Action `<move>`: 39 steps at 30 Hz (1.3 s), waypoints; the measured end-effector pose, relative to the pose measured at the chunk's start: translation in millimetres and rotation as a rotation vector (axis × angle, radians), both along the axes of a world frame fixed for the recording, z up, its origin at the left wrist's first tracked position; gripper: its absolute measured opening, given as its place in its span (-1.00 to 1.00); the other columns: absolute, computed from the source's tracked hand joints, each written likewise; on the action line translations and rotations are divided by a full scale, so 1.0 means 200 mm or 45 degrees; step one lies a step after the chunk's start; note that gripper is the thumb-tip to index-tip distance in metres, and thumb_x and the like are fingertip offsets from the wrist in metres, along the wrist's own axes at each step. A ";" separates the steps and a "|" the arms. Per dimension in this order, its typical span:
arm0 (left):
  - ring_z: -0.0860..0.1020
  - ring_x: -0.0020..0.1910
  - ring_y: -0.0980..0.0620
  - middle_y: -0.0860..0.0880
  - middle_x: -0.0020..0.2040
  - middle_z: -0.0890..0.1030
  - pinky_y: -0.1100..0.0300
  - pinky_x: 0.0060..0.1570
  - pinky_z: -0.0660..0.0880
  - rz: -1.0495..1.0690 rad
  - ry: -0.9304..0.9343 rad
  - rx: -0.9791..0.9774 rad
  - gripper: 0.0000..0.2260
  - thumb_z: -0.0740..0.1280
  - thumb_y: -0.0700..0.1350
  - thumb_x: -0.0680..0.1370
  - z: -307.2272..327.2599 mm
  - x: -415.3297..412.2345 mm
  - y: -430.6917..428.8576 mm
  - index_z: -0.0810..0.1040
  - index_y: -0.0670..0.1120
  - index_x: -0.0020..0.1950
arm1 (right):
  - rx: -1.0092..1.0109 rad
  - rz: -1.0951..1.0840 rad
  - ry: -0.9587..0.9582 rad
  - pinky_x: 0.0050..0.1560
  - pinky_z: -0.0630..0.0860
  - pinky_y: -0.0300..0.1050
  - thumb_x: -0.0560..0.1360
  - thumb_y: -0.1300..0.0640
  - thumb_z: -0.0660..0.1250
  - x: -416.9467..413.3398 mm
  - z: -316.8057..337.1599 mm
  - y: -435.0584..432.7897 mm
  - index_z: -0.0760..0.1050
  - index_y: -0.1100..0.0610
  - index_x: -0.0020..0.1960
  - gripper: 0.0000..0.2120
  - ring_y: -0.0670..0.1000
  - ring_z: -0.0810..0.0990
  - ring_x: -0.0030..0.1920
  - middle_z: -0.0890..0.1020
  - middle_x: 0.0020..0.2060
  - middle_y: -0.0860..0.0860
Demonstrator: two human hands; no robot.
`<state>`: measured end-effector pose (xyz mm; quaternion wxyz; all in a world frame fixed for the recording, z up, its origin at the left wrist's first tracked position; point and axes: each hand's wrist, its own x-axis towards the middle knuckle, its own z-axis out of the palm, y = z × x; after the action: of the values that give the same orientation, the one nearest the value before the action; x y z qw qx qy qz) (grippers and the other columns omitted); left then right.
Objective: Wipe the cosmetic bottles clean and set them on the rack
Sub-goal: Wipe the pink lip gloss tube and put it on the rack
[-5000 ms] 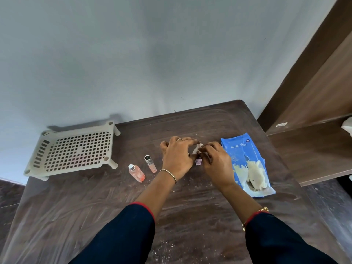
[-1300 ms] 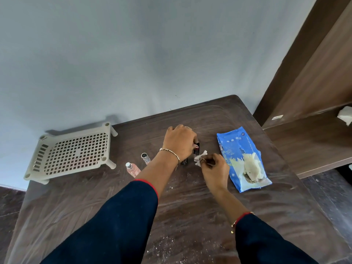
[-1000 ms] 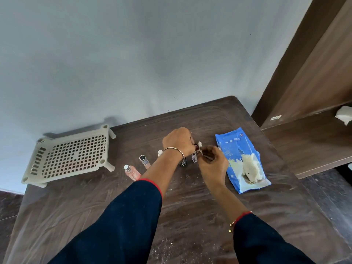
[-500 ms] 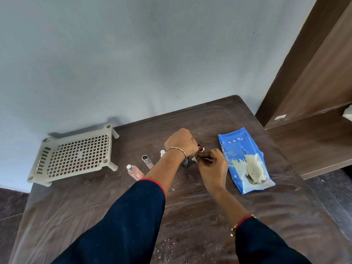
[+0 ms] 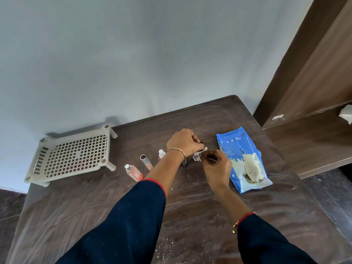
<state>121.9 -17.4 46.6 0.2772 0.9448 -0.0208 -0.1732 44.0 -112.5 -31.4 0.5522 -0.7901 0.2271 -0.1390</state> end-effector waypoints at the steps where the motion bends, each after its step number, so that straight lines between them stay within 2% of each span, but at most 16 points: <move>1: 0.59 -0.07 0.09 0.15 -0.19 0.64 0.18 -0.10 0.49 -0.003 -0.026 0.007 -0.89 0.44 0.06 0.34 0.00 0.00 0.00 0.56 0.07 -0.25 | -0.008 -0.006 -0.003 -0.13 0.53 -0.29 0.36 0.26 0.46 0.01 0.00 0.00 0.60 0.09 -0.19 -0.89 -0.12 0.61 -0.19 0.64 -0.24 -0.06; 5: 0.58 -0.05 0.12 0.18 -0.16 0.65 0.13 -0.01 0.53 -0.078 -0.044 0.043 -0.87 0.41 0.08 0.38 0.00 0.04 0.02 0.60 0.08 -0.13 | 0.046 -0.021 -0.003 -0.10 0.55 -0.29 0.38 0.26 0.46 0.02 0.01 -0.02 0.59 0.04 -0.17 -0.86 -0.14 0.62 -0.17 0.66 -0.22 -0.07; 7: 0.59 -0.06 0.11 0.17 -0.20 0.64 0.10 0.00 0.55 -0.105 -0.008 0.065 -0.91 0.41 0.06 0.40 0.01 0.06 0.03 0.60 0.07 -0.21 | 0.073 -0.026 0.010 -0.09 0.57 -0.28 0.40 0.26 0.46 0.02 0.01 -0.03 0.58 0.03 -0.16 -0.85 -0.16 0.63 -0.16 0.66 -0.21 -0.07; 11: 0.57 -0.13 0.06 0.16 -0.32 0.55 0.09 -0.01 0.55 -0.140 0.077 0.077 -0.77 0.47 0.14 0.39 0.01 0.10 0.04 0.54 0.03 -0.32 | 0.101 -0.012 -0.014 -0.12 0.55 -0.33 0.41 0.27 0.45 0.00 0.03 0.00 0.52 0.00 -0.13 -0.80 -0.22 0.61 -0.19 0.63 -0.23 -0.14; 15: 0.59 -0.15 0.05 0.15 -0.35 0.54 0.11 -0.06 0.55 -0.058 0.000 0.039 -0.71 0.44 0.18 0.41 -0.03 0.08 0.04 0.49 0.03 -0.34 | 0.165 0.011 -0.056 -0.18 0.47 -0.48 0.42 0.26 0.45 0.02 0.08 0.03 0.50 -0.02 -0.10 -0.77 -0.27 0.59 -0.19 0.61 -0.21 -0.19; 19: 0.59 -0.16 0.03 0.14 -0.35 0.54 0.13 -0.11 0.54 -0.011 -0.038 -0.022 -0.71 0.43 0.15 0.44 -0.07 0.05 0.05 0.48 0.04 -0.38 | 0.146 0.020 -0.073 -0.19 0.44 -0.53 0.43 0.26 0.44 0.05 0.09 0.04 0.51 0.01 -0.07 -0.81 -0.26 0.58 -0.18 0.60 -0.21 -0.18; 21: 0.58 -0.17 0.03 0.12 -0.32 0.56 0.10 -0.06 0.55 -0.035 -0.020 -0.039 -0.72 0.43 0.15 0.44 -0.07 0.05 0.05 0.49 0.04 -0.38 | 0.086 0.028 -0.017 -0.15 0.48 -0.47 0.43 0.24 0.44 0.03 0.04 0.03 0.51 0.00 -0.08 -0.81 -0.24 0.59 -0.17 0.61 -0.21 -0.16; 24: 0.57 -0.19 0.03 0.09 -0.28 0.58 0.08 -0.01 0.56 -0.061 0.018 -0.043 -0.72 0.42 0.14 0.45 -0.07 0.04 0.04 0.49 0.04 -0.36 | 0.019 0.063 0.129 -0.07 0.54 -0.25 0.42 0.20 0.45 0.02 -0.06 0.01 0.52 0.00 -0.09 -0.84 -0.15 0.61 -0.15 0.63 -0.20 -0.12; 26: 0.56 -0.24 0.00 0.09 -0.31 0.58 0.06 -0.01 0.57 -0.070 0.042 -0.046 -0.72 0.41 0.12 0.46 -0.06 0.05 0.05 0.49 0.03 -0.36 | -0.003 0.092 0.184 -0.05 0.55 -0.20 0.42 0.20 0.45 0.03 -0.08 0.00 0.54 0.01 -0.08 -0.85 -0.11 0.61 -0.13 0.64 -0.19 -0.10; 30: 0.61 -0.10 -0.05 0.09 -0.36 0.52 0.08 -0.03 0.55 -0.046 0.034 -0.046 -0.72 0.40 0.11 0.48 -0.06 0.07 0.06 0.46 0.03 -0.36 | 0.014 0.068 0.079 -0.12 0.52 -0.31 0.41 0.22 0.45 0.06 -0.01 0.01 0.55 0.02 -0.11 -0.85 -0.15 0.62 -0.15 0.64 -0.20 -0.10; 35: 0.52 -0.22 0.04 0.12 -0.39 0.49 0.13 -0.13 0.49 -0.066 0.072 -0.043 -0.72 0.41 0.10 0.47 -0.06 0.09 0.05 0.46 0.03 -0.36 | 0.110 -0.020 -0.166 -0.18 0.53 -0.40 0.35 0.26 0.51 0.05 0.08 0.05 0.50 -0.05 -0.16 -0.73 -0.18 0.63 -0.20 0.63 -0.20 -0.06; 39: 0.51 -0.23 0.05 0.11 -0.35 0.52 0.14 -0.14 0.49 -0.083 0.084 -0.051 -0.73 0.42 0.13 0.45 -0.06 0.08 0.06 0.48 0.04 -0.36 | 0.125 -0.017 -0.143 -0.15 0.56 -0.33 0.33 0.25 0.53 0.04 0.06 0.05 0.50 -0.07 -0.17 -0.71 -0.15 0.63 -0.19 0.64 -0.20 -0.06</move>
<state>138.1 -6.0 34.6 0.2908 0.9317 -0.0457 -0.2129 52.1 -102.3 -19.8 0.6012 -0.7515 0.2074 -0.1755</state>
